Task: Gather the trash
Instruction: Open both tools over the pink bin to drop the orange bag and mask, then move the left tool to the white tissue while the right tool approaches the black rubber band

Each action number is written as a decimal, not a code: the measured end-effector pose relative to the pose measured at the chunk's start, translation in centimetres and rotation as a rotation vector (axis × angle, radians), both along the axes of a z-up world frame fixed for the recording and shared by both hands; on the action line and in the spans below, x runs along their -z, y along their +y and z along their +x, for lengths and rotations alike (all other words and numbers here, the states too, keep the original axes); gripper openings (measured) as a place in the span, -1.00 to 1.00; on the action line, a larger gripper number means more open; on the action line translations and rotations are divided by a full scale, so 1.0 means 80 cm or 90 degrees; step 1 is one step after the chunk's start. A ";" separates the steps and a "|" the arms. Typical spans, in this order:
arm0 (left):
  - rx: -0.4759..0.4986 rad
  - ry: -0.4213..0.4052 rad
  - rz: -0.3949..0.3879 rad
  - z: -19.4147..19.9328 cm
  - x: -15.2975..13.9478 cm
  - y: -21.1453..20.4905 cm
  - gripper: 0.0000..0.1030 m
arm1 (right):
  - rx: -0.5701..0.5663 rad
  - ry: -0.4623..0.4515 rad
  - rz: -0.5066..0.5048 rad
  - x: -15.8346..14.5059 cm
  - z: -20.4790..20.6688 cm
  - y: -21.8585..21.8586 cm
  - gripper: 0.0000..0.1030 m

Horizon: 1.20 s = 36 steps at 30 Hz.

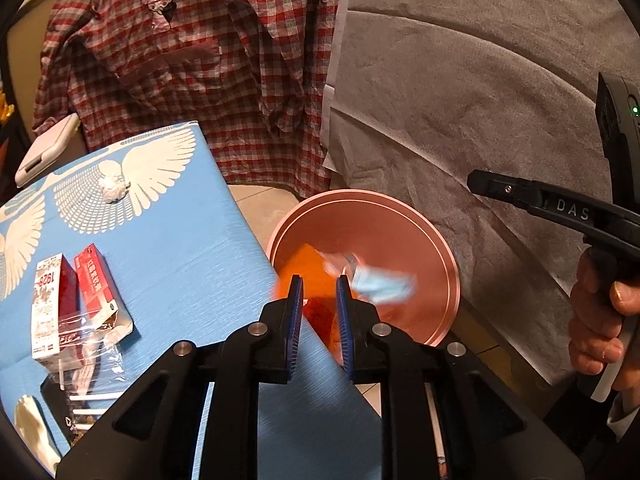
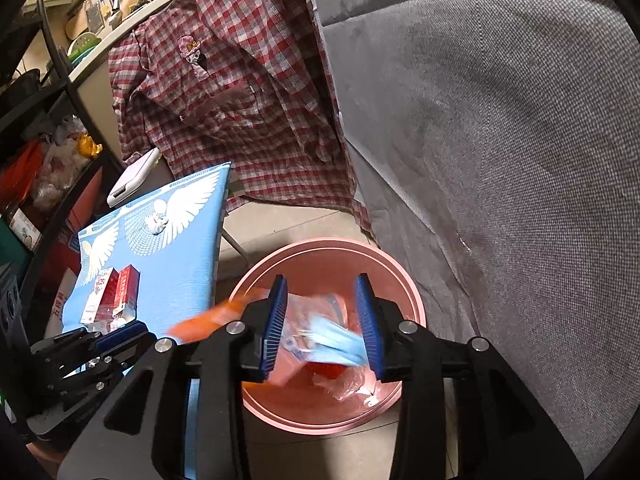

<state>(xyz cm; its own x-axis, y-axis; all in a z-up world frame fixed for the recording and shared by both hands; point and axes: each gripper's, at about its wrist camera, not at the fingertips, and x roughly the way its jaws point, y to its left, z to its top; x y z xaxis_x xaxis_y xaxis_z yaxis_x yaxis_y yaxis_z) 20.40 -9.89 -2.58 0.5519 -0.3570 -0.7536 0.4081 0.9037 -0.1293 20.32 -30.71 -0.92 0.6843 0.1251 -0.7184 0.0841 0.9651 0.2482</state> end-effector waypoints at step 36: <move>-0.215 -0.051 -0.020 -0.092 -0.051 0.295 -0.67 | -0.273 -0.085 0.040 -0.034 -0.047 0.208 -0.52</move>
